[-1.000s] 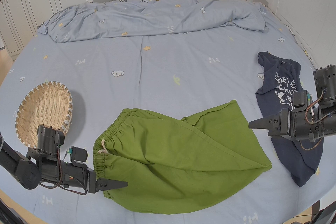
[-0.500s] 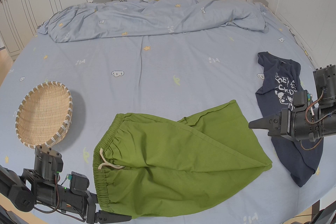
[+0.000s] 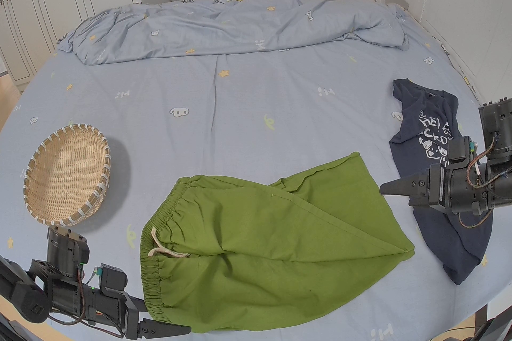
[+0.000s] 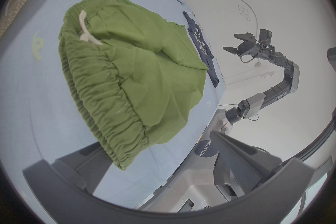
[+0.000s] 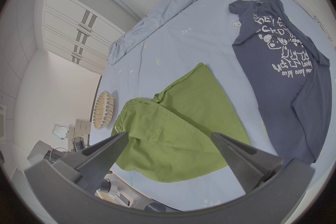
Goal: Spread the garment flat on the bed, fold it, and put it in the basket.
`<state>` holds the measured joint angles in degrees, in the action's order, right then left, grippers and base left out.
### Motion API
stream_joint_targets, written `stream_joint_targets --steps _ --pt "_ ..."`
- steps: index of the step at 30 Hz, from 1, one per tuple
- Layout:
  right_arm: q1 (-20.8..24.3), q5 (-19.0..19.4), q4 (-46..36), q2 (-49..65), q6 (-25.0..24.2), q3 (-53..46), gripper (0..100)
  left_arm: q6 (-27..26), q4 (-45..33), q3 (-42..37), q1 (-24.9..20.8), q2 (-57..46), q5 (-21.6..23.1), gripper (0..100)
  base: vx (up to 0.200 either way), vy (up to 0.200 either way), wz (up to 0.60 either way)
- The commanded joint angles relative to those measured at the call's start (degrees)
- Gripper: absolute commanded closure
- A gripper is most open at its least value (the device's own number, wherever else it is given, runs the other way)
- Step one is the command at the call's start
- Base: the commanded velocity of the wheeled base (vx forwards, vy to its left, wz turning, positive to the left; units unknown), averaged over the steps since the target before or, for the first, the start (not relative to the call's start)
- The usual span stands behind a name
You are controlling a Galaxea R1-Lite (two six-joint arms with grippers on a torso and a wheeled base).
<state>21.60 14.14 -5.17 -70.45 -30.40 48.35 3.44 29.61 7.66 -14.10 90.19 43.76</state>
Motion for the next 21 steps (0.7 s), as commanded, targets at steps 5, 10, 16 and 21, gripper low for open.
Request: stream_joint_targets --steps 5,10,16,21 --pt "-0.16 0.01 0.07 0.05 -0.01 0.08 0 -0.10 0.01 -0.27 0.66 1.75 -0.08 100 0.000 0.000 0.00" --pt "-0.16 0.10 -0.02 -0.04 0.08 -0.01 0 -0.10 0.01 0.34 1.45 2.63 -0.08 100 0.000 0.000 0.00" --pt "-3.06 1.15 -0.46 -0.65 -0.09 0.52 0 0.17 -0.26 0.34 4.17 2.80 -0.43 100 0.000 0.000 0.00" --pt "-9.21 10.91 -7.49 -3.55 0.43 4.03 0 0.78 -4.03 0.61 10.76 2.19 -1.40 100 0.000 0.000 0.00"
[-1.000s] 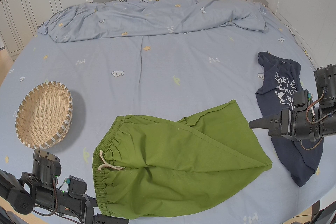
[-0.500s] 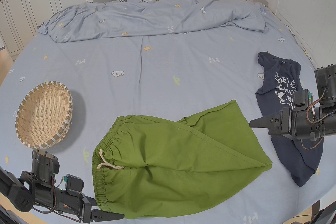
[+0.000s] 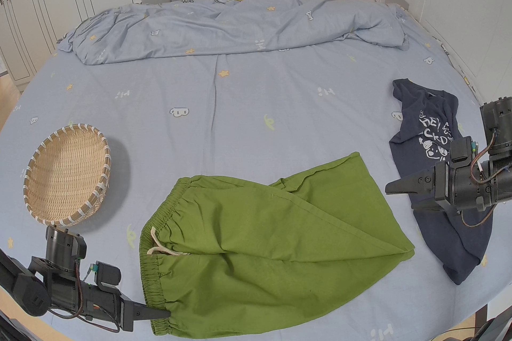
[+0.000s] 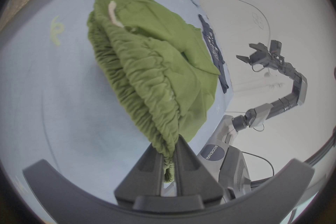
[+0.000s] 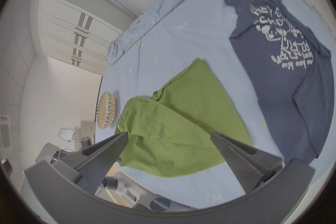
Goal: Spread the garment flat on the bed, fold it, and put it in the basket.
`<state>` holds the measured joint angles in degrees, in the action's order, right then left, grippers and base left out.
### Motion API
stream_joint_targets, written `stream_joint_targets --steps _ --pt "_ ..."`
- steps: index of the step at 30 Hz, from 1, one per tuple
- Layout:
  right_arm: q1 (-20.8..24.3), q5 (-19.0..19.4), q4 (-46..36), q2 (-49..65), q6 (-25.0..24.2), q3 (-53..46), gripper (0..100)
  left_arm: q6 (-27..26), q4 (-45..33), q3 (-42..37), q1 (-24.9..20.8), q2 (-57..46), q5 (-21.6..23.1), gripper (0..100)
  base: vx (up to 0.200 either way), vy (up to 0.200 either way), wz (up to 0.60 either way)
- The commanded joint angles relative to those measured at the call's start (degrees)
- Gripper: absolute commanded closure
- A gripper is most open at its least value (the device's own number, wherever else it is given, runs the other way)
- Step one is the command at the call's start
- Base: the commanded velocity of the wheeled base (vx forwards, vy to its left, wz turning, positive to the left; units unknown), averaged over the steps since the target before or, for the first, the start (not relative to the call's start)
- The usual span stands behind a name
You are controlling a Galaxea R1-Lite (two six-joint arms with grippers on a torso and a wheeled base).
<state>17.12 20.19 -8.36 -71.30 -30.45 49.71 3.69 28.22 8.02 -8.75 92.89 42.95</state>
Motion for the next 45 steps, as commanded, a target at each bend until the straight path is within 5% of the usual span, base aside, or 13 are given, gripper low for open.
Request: stream_joint_targets --steps 1,5,8,10,16,26,45 --pt "-6.04 5.56 -6.23 -4.55 3.03 2.76 0 0.61 -4.67 1.21 7.26 -0.61 -0.58 100 0.000 0.000 0.00" --pt "-10.79 7.23 -8.42 -8.94 14.28 -0.41 0 0.61 -9.94 3.49 10.25 -0.61 -0.58 100 0.000 0.000 0.00" --pt "-11.93 10.05 -8.69 -9.91 16.74 -2.25 0 0.61 -10.56 4.20 10.95 -0.78 -0.58 100 0.000 0.000 0.00" --pt "-14.57 15.58 -8.25 -10.52 20.70 -6.21 0 0.61 -10.56 4.90 12.18 -1.49 -0.58 100 0.000 0.000 0.00" --pt "-14.57 15.41 -8.16 -12.72 27.82 -11.22 0 0.61 -10.56 5.43 12.36 -1.57 -0.67 100 0.000 0.000 0.00" --pt "-14.57 15.14 -2.62 -15.88 28.25 -15.44 0 0.61 -10.56 8.06 13.50 -1.05 -0.67 100 0.000 0.000 0.00" --pt "-11.67 15.32 30.16 -20.98 28.34 -29.67 0 0.61 -10.64 8.68 14.03 -0.70 -0.67 100 0.000 0.000 0.00"
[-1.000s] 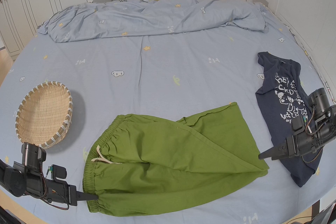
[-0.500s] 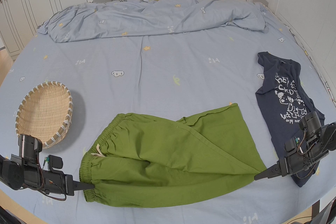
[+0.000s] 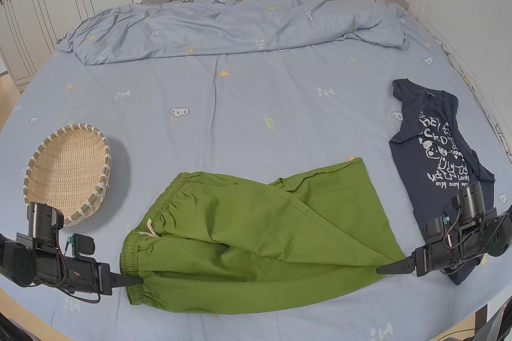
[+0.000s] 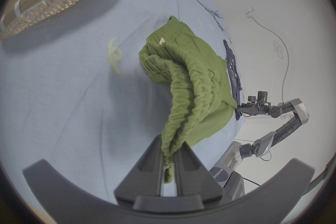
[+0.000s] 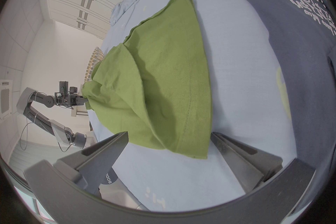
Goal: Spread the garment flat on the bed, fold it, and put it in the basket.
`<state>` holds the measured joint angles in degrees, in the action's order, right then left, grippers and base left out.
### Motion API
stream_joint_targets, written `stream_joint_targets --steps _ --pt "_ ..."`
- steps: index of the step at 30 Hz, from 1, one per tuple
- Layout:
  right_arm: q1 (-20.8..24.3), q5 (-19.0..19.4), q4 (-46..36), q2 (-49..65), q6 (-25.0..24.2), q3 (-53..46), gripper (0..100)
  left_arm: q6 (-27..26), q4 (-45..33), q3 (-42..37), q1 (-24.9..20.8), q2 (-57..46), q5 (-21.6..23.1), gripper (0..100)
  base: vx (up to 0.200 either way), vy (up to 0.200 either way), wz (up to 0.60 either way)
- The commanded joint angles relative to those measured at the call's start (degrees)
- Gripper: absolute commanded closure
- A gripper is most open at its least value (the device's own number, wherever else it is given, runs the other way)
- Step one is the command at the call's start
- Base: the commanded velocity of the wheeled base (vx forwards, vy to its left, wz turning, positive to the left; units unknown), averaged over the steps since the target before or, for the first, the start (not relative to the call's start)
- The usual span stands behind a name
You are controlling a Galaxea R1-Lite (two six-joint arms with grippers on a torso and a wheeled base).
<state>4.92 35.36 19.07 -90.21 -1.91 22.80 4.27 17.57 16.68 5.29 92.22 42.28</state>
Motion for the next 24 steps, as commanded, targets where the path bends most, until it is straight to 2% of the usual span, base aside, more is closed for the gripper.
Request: stream_joint_targets --steps 1,17,24 --pt "0.52 0.14 3.08 -2.07 -0.20 -2.93 0 0.04 0.01 0.02 -0.11 -0.02 0.00 100 0.000 0.000 0.00" --pt "0.70 0.49 9.85 -2.07 -0.46 -4.78 0 -0.05 0.01 0.02 -0.19 -0.02 0.00 100 0.000 0.000 0.00" --pt "1.23 0.41 10.38 -2.16 -0.37 -4.52 0 -0.05 0.01 0.02 -0.19 -0.02 0.00 100 0.000 0.000 0.00"
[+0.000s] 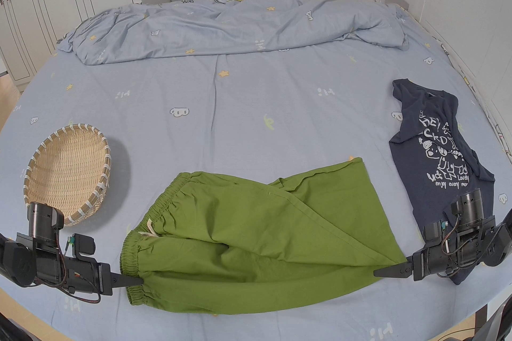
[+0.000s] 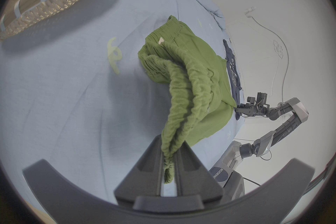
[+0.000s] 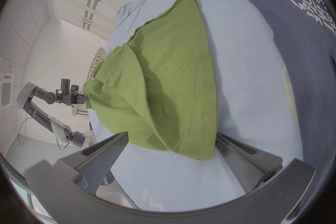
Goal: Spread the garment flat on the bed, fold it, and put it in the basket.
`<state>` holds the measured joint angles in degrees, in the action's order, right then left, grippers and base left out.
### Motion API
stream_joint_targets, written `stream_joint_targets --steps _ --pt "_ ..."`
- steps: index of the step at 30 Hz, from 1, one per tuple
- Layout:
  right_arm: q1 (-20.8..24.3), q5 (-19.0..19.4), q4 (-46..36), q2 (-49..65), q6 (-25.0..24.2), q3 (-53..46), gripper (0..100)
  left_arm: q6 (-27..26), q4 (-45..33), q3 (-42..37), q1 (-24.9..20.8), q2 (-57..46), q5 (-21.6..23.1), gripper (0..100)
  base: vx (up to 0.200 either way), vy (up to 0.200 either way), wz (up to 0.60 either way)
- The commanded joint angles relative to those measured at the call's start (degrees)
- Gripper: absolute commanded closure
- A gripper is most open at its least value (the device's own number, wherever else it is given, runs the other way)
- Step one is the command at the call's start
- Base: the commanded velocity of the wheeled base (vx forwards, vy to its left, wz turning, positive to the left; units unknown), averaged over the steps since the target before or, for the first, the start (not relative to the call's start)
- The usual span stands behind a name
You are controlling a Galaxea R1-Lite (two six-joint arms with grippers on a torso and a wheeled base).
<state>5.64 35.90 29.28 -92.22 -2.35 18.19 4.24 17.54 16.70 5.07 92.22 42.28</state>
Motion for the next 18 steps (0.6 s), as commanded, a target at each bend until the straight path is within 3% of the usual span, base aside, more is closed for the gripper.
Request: stream_joint_targets --steps 1,2,18 --pt "0.51 -0.13 0.16 -0.15 0.07 0.09 0 -0.02 0.04 0.00 0.03 -0.02 0.00 100 0.000 0.000 0.00" --pt "0.51 -0.13 0.16 -0.15 0.07 0.09 100 -0.02 0.04 0.00 0.03 -0.02 0.00 100 0.000 0.000 0.00" --pt "0.07 -0.66 -0.45 3.01 0.24 -2.28 100 -0.02 0.04 0.09 0.47 0.06 0.00 100 0.000 0.000 0.00"
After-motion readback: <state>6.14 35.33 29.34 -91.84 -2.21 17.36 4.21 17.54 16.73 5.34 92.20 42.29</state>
